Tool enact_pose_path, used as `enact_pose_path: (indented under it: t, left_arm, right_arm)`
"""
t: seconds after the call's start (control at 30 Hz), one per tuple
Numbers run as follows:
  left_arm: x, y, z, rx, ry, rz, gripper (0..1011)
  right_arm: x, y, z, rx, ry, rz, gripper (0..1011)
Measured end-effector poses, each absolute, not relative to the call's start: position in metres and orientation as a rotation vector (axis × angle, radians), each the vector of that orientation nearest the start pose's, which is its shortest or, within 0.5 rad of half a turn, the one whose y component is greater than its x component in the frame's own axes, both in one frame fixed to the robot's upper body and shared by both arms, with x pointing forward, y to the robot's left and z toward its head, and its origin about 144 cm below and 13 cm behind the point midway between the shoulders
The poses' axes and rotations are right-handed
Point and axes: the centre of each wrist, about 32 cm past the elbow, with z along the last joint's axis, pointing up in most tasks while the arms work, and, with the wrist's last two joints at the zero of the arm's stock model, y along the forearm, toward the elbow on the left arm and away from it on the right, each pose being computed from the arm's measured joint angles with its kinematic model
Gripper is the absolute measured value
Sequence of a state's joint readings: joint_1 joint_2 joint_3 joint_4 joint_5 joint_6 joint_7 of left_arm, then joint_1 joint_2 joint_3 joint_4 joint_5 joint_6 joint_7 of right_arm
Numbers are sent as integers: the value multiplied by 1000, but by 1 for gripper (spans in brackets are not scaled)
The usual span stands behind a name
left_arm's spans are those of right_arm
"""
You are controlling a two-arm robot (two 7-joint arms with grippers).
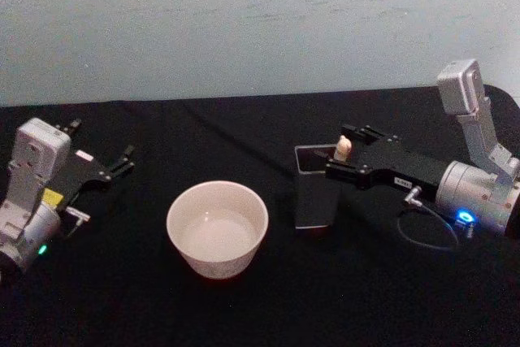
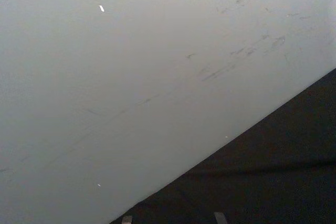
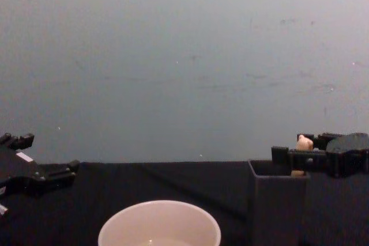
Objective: Pick up the stirring spoon with one hand, stir inside the cup, then place it back in its original position.
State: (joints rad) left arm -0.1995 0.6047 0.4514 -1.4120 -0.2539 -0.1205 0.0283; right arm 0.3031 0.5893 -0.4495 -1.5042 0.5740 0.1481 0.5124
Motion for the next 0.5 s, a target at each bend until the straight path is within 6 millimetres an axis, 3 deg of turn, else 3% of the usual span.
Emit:
enact_pose_path:
  t: [0.27,0.5]
  left_arm:
    - [489,310,1140,304,-285,1248,1001]
    - [489,310,1140,304,-285,1248,1002]
  right_arm:
    - [515,-287,1198,-168,76,-733,1003]
    - [512,-287,1202,-111,36,-767,1002]
